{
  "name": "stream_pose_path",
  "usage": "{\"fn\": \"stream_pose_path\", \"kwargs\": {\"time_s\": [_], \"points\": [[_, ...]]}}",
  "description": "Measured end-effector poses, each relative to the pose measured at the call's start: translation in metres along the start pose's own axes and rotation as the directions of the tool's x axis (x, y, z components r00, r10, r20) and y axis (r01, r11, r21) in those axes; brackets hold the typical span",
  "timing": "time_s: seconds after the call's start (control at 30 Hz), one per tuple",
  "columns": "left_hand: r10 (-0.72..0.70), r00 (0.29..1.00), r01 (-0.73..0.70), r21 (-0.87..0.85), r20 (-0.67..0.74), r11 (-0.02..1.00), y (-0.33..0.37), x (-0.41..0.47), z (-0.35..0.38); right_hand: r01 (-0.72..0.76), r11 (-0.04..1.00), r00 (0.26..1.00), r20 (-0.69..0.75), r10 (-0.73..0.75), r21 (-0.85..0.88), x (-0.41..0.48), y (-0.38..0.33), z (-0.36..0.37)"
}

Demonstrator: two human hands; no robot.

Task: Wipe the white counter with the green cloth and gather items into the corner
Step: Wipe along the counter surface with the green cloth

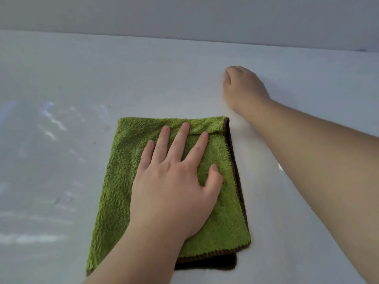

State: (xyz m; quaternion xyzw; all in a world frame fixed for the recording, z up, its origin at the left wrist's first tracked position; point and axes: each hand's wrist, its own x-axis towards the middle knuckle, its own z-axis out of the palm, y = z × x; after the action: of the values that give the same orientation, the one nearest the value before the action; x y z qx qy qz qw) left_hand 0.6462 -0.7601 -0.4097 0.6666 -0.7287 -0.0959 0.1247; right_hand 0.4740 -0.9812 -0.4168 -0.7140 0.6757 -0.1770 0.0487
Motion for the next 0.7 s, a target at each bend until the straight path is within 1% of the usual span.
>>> {"fn": "stream_pose_path", "kwargs": {"time_s": [0.17, 0.3, 0.37, 0.43, 0.53, 0.7], "points": [[0.015, 1.0, -0.015, -0.002, -0.015, 1.0, -0.004, -0.034, 0.0, 0.0, 1.0, 1.0, 0.012, 0.001, -0.028, -0.002, -0.002, -0.002], [-0.007, 0.999, 0.005, -0.055, -0.035, 0.998, -0.004, -0.021, -0.001, -0.007, 0.999, 1.0, 0.027, 0.008, -0.035, -0.002, 0.001, 0.001], [-0.014, 1.0, 0.013, -0.06, -0.008, 0.998, -0.005, -0.012, -0.003, -0.006, 1.0, 0.999, 0.035, 0.007, -0.027, -0.002, 0.0, 0.002], [-0.045, 0.999, 0.046, -0.056, 0.021, 0.997, -0.007, 0.002, -0.006, -0.009, 1.0, 1.0, 0.021, 0.01, -0.02, -0.002, -0.001, 0.001], [-0.081, 0.997, 0.081, -0.027, 0.0, 0.996, -0.015, 0.035, -0.004, -0.016, 0.999, 1.0, 0.014, 0.017, -0.044, -0.002, -0.002, 0.001], [-0.078, 0.997, 0.079, 0.026, -0.023, 0.997, -0.029, 0.107, -0.003, -0.011, 0.991, 1.0, -0.001, 0.011, -0.134, 0.003, -0.004, 0.004]]}}
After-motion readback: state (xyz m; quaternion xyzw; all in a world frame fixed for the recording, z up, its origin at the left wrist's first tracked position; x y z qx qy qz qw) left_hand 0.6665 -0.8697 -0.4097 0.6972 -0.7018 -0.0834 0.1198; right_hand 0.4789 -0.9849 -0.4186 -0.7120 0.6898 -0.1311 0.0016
